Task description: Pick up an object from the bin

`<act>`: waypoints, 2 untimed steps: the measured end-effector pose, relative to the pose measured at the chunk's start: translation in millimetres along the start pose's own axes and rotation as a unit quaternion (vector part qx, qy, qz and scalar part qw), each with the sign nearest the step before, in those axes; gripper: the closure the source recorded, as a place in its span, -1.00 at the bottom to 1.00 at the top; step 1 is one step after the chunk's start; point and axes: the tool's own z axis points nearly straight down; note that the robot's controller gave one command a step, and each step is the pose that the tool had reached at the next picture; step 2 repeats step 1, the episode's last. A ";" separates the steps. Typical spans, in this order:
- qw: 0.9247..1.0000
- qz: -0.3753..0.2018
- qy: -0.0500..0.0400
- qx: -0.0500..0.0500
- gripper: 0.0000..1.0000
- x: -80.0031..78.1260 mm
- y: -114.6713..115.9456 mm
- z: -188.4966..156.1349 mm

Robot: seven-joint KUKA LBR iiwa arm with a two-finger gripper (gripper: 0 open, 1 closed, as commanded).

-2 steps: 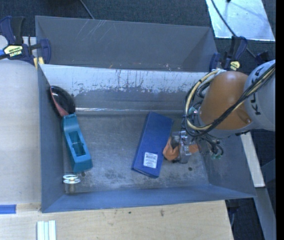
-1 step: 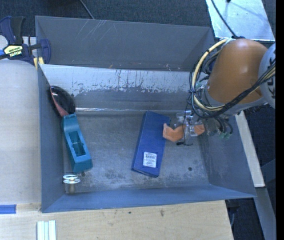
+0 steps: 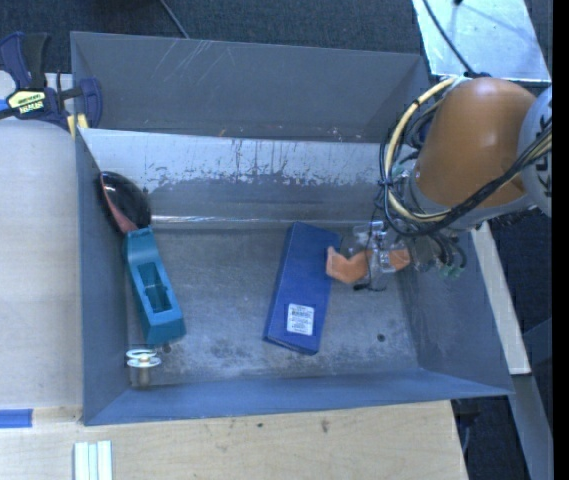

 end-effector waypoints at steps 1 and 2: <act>1.000 -0.013 0.000 0.000 1.00 -1.6 -23.0 -104.8; 1.000 -0.013 0.000 0.000 1.00 -1.6 -23.0 -104.8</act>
Offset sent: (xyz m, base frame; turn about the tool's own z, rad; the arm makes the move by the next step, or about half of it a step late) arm 0.0000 0.0000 0.0000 0.0000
